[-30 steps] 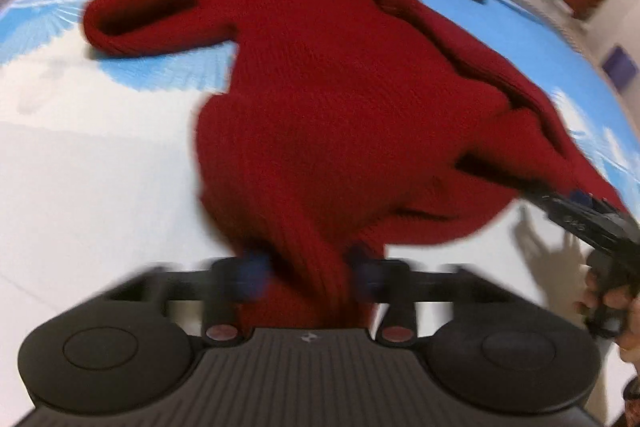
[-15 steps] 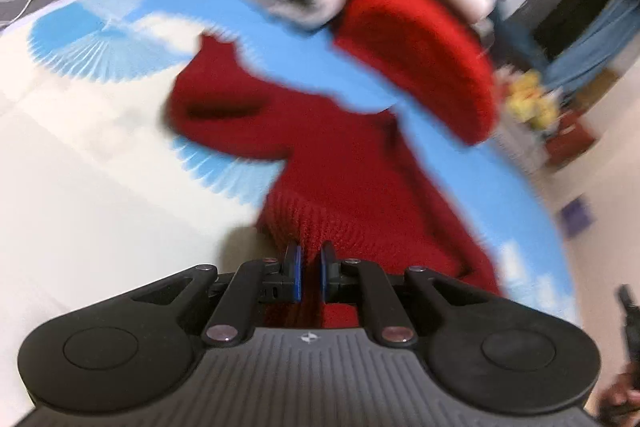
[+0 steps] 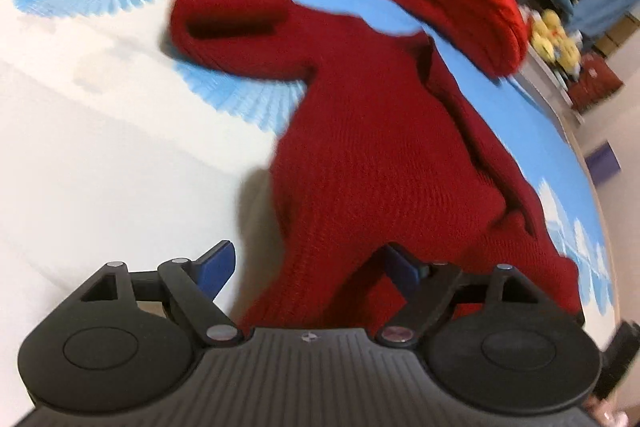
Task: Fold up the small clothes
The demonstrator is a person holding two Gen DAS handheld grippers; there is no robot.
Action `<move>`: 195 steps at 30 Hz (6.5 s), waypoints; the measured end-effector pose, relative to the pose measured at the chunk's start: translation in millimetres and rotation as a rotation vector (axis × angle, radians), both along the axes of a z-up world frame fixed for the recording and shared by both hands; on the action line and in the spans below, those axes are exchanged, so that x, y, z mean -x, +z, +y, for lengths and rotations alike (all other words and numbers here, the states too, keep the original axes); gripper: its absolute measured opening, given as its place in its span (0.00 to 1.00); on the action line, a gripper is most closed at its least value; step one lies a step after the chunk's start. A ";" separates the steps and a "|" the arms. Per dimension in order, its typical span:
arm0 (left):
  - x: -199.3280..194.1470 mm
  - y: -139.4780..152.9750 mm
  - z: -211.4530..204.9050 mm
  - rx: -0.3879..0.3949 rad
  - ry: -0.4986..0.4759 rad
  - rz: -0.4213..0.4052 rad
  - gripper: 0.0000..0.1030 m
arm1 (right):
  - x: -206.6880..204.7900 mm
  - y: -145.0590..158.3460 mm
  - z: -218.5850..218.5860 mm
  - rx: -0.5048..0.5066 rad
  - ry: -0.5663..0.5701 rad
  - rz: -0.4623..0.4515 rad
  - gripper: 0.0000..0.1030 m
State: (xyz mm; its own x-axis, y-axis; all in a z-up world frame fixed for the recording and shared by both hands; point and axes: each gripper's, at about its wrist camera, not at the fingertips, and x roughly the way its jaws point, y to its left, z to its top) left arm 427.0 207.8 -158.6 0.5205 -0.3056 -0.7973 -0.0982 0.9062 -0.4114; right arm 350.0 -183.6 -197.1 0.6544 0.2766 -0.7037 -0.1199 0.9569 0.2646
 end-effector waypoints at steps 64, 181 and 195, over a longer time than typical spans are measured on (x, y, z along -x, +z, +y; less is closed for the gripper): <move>25.1 11.8 -59.4 -0.410 0.099 -0.010 0.94 | -142.3 95.2 -123.1 0.136 -0.709 -0.096 0.55; -158.4 33.8 174.5 -0.270 0.557 -0.172 0.13 | 38.4 42.8 -30.0 0.351 -0.381 0.031 0.78; -53.2 -28.1 280.3 0.125 0.997 -0.070 0.84 | 43.7 47.5 -44.5 0.294 -0.454 0.023 0.79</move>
State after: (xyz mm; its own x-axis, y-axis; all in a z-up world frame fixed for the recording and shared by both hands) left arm 480.2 488.1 -186.7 0.6289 0.2158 -0.7469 -0.7600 0.3732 -0.5321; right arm 306.3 -228.1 -149.7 0.6458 -0.2416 -0.7243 0.3259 0.9451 -0.0246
